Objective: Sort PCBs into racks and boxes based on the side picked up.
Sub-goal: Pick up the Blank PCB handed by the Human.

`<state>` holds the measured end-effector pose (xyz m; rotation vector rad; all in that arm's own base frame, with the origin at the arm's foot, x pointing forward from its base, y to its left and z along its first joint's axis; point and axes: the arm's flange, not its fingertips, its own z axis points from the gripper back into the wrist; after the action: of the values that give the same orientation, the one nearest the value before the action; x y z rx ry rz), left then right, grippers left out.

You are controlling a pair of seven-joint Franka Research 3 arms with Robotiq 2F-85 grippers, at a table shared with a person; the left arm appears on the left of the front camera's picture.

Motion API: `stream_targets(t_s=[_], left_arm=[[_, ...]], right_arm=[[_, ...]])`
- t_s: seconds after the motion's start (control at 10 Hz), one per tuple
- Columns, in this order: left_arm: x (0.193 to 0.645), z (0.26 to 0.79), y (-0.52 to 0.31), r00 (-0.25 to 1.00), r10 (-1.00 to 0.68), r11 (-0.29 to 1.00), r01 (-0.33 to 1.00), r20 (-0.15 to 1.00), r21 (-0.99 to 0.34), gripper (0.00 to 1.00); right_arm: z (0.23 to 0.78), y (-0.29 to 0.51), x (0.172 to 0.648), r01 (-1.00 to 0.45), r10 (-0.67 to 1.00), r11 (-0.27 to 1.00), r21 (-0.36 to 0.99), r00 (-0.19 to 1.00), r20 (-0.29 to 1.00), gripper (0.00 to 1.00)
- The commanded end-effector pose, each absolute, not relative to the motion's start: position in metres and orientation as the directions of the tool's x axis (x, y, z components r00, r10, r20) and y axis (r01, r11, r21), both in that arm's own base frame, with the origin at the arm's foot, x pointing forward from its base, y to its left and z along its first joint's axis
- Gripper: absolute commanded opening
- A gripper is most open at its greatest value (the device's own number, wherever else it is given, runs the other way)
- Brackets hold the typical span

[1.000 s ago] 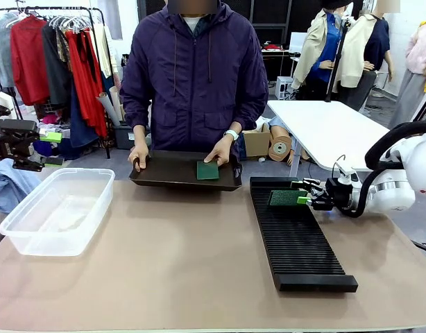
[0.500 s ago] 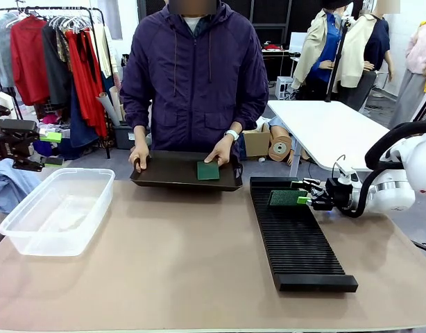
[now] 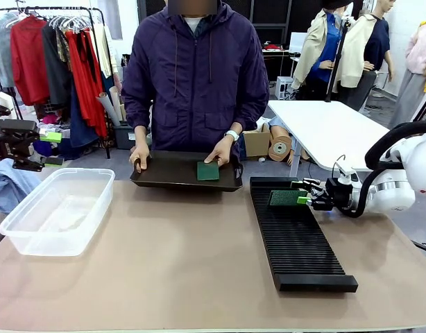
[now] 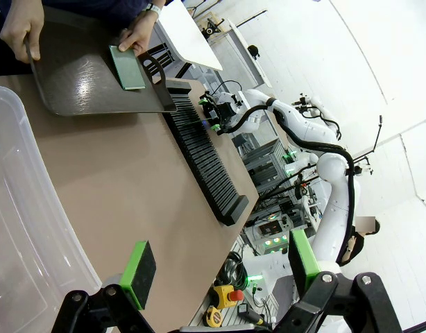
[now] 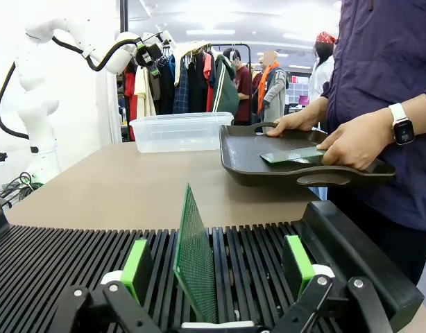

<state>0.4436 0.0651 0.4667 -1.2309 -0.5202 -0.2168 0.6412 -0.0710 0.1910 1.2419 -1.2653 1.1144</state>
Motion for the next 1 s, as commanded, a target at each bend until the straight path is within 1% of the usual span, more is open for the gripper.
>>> stream_targets(t_s=[0.0,0.1,0.2,0.6,0.9], left_arm=[[0.442,0.468,0.066,0.867,0.120,0.330,0.425,0.484,-0.843,1.00],[0.442,0.468,0.066,0.867,0.120,0.330,0.425,0.484,-0.843,1.00],[0.442,0.468,0.066,0.867,0.120,0.330,0.425,0.484,-0.843,1.00],[0.442,0.468,0.066,0.867,0.120,0.330,0.425,0.484,-0.843,1.00],[0.442,0.468,0.066,0.867,0.120,0.330,0.425,0.484,-0.843,1.00]], right_arm=[[0.191,-0.070,0.641,-0.998,-0.077,0.049,0.031,0.028,0.997,1.00],[0.191,-0.071,0.641,-0.998,-0.076,0.048,0.031,0.028,0.997,1.00],[0.206,-0.069,0.636,-0.996,-0.084,0.063,0.063,0.058,0.995,1.00],[0.257,-0.052,0.613,-0.994,-0.059,0.031,0.109,0.107,0.993,1.00],[0.290,-0.038,0.580,-0.968,-0.027,0.015,0.249,0.248,0.968,1.00]])
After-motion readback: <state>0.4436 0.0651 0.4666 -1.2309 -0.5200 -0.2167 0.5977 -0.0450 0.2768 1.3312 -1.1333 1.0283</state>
